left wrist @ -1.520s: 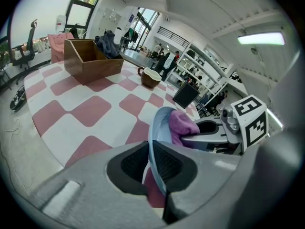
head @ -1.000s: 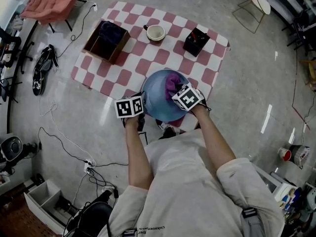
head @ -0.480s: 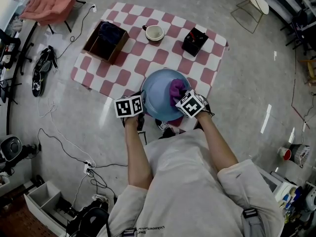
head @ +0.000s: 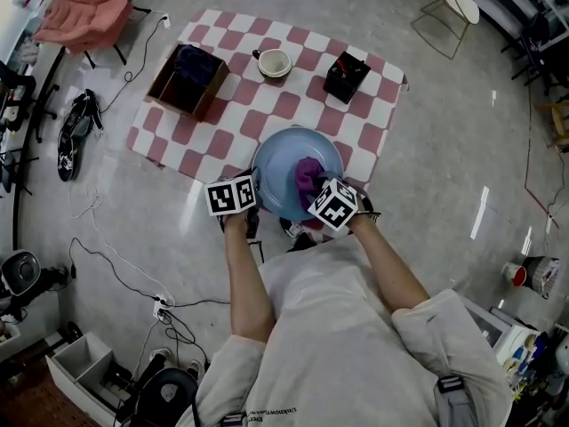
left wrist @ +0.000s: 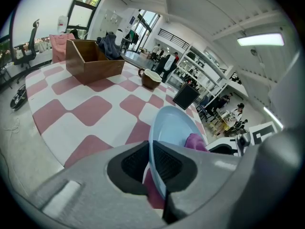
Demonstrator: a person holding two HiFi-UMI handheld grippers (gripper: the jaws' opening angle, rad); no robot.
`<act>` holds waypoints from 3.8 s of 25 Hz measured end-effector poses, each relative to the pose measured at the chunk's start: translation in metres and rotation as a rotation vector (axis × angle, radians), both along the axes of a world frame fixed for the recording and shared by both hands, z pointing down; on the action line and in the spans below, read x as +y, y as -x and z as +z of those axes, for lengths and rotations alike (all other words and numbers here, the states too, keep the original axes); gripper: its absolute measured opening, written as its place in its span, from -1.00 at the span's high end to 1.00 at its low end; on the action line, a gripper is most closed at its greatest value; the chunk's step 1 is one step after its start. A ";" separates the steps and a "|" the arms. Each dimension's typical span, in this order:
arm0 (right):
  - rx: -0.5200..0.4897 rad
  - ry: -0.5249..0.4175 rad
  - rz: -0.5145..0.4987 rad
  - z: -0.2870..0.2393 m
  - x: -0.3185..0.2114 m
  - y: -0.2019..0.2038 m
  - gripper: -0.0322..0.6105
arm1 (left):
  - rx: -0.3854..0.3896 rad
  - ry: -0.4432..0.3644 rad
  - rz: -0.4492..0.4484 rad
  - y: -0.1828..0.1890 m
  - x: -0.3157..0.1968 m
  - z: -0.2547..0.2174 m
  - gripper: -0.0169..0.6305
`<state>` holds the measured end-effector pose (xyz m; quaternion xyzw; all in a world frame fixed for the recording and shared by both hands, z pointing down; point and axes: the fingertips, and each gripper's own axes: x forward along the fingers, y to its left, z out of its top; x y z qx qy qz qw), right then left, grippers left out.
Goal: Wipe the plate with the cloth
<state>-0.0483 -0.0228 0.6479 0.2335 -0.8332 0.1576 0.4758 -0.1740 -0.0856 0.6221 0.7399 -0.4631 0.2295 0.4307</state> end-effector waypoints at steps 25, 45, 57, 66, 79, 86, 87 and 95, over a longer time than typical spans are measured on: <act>-0.132 -0.016 0.061 -0.003 -0.027 0.060 0.51 | 0.026 0.026 -0.079 0.010 0.007 0.022 0.87; -0.212 0.041 0.187 0.008 -0.031 0.055 0.51 | -0.086 -0.082 -0.218 0.024 0.004 0.021 0.71; -0.255 0.018 0.151 -0.020 -0.025 0.032 0.51 | -0.140 -0.261 -0.411 0.026 0.024 -0.045 0.71; -0.354 -0.081 0.203 -0.048 -0.014 -0.025 0.51 | -0.170 -0.302 -0.499 -0.008 0.072 -0.063 0.80; -0.411 -0.117 0.163 -0.065 0.027 -0.102 0.51 | -0.165 -0.351 -0.509 -0.095 0.131 -0.072 0.92; -0.436 -0.107 0.162 -0.066 0.038 -0.121 0.52 | -0.219 -0.381 -0.495 -0.110 0.158 -0.078 0.92; -0.440 -0.109 0.165 -0.068 0.039 -0.123 0.52 | -0.226 -0.380 -0.498 -0.111 0.161 -0.079 0.92; -0.466 -0.127 0.162 -0.077 0.043 -0.127 0.52 | -0.252 -0.383 -0.519 -0.112 0.169 -0.081 0.91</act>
